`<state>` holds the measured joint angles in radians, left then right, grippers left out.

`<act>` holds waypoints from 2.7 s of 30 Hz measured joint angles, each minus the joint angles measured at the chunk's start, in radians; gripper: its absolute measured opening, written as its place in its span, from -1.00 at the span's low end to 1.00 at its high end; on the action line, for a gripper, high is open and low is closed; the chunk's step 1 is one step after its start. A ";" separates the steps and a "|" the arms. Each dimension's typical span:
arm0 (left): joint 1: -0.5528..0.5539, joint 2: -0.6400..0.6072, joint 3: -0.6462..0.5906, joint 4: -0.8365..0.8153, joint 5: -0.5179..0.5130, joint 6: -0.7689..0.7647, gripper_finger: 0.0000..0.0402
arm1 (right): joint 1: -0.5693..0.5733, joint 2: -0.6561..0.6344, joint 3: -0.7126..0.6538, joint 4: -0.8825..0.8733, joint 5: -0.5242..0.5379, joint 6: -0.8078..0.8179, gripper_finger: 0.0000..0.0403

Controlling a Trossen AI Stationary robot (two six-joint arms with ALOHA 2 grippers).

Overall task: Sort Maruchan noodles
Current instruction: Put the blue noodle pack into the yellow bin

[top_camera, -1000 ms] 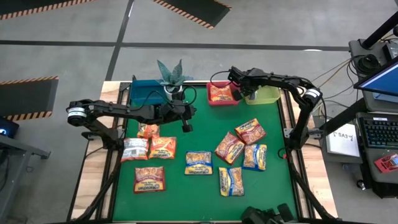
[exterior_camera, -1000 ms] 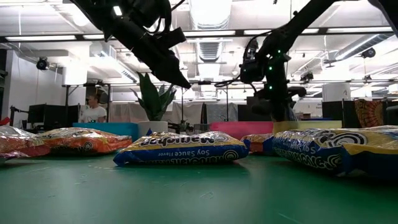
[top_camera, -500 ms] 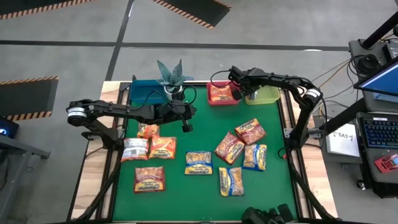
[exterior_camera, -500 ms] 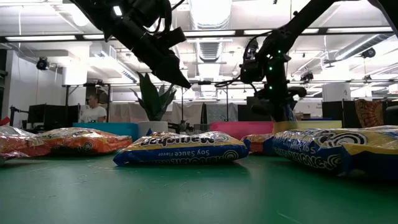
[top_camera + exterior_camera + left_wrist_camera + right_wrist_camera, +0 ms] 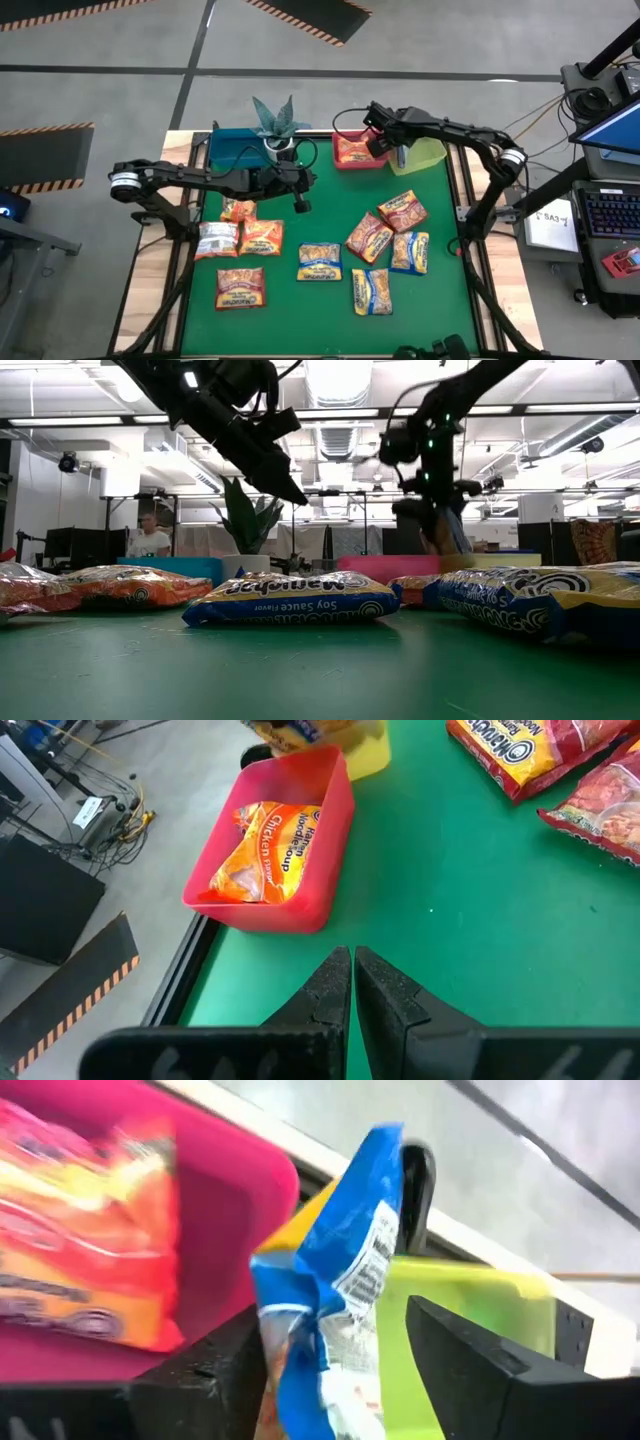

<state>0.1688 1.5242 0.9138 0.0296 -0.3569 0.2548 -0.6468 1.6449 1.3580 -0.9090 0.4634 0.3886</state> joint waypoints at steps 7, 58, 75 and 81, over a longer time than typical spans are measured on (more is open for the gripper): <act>0.000 0.000 0.000 0.002 0.000 -0.076 -1.00 | 0.093 -0.130 -0.003 0.002 0.000 0.012 0.14; -0.026 0.296 0.056 0.503 0.337 -0.254 -1.00 | 0.245 -0.500 -0.623 0.369 -0.337 0.180 0.15; 0.002 0.672 0.338 0.471 0.332 -0.219 -1.00 | 0.135 -0.497 -0.818 0.669 -0.504 0.203 0.15; 0.017 0.695 0.351 0.422 0.332 -0.237 -1.00 | 0.135 -0.497 -0.891 0.829 -0.535 0.248 0.15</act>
<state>0.1858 2.2192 1.2651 0.4513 -0.0244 0.0179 -0.5114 1.1481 0.4668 -0.0797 -0.0720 0.6361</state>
